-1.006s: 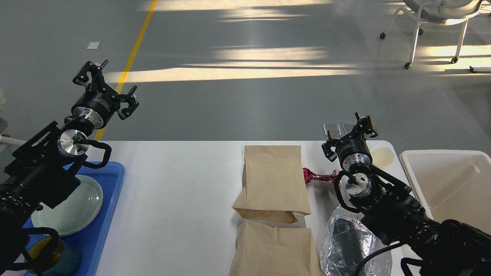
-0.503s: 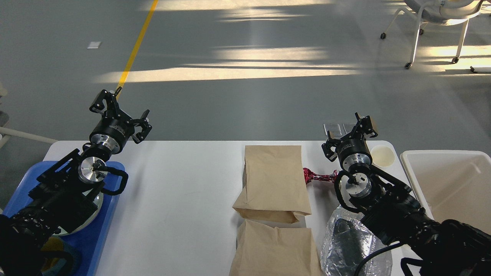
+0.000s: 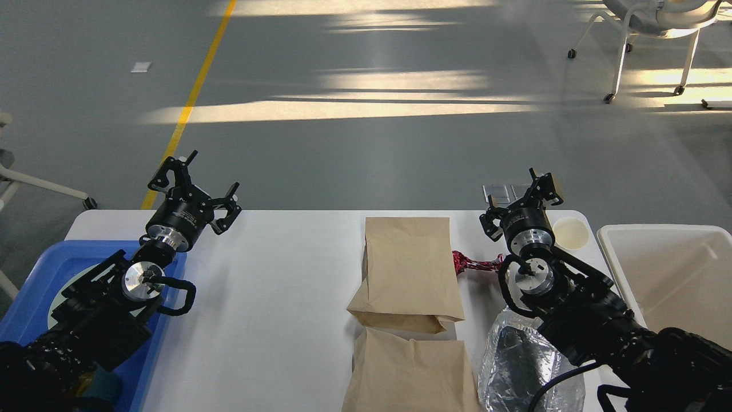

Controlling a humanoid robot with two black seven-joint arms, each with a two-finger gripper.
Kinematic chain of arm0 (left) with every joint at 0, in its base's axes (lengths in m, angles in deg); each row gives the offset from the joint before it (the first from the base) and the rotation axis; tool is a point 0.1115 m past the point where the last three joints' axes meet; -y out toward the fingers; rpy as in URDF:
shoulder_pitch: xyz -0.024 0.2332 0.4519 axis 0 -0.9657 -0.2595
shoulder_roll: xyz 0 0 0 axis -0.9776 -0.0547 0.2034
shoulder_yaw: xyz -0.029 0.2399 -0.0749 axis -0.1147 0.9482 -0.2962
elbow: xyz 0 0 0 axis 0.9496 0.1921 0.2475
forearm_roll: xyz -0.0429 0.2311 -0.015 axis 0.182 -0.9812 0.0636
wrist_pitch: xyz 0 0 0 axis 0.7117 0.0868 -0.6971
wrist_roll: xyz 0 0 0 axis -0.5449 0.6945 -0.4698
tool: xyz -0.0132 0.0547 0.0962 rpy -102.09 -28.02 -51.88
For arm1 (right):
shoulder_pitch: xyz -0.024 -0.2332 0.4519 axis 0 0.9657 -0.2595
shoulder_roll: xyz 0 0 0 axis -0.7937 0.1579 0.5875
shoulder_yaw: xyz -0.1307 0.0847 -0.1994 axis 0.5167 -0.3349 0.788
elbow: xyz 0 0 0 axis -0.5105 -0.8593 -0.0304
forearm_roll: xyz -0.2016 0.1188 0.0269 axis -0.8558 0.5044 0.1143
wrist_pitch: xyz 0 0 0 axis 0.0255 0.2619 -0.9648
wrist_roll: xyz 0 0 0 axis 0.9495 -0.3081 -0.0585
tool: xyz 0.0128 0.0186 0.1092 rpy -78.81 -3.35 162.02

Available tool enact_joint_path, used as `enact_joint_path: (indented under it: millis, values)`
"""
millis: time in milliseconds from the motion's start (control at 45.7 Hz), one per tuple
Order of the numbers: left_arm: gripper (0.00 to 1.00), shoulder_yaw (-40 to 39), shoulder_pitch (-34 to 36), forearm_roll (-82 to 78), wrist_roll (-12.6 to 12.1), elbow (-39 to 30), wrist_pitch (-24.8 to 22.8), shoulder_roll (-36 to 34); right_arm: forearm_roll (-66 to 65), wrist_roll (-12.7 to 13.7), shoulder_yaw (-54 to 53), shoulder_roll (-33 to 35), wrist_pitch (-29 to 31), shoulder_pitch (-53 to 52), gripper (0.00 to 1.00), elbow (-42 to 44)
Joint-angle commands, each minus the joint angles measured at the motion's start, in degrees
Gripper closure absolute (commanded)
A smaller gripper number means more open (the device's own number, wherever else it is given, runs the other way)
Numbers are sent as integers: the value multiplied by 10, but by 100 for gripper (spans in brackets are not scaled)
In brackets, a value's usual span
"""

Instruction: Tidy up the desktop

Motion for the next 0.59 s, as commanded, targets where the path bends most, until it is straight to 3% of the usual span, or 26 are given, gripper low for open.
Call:
enact_joint_path:
  millis: [0, 241, 569]
  values:
    - [4, -3, -5, -1, 39, 0, -1, 3, 0, 0, 0, 0, 0, -1, 0, 0]
    - [4, -1, -25, -1, 171, 0, -21, 16, 1, 0, 0, 0, 0, 0, 0, 0]
    - [4, 3, -26, -1, 177, 0, -21, 16, 1, 0, 0, 0, 0, 0, 0, 0]
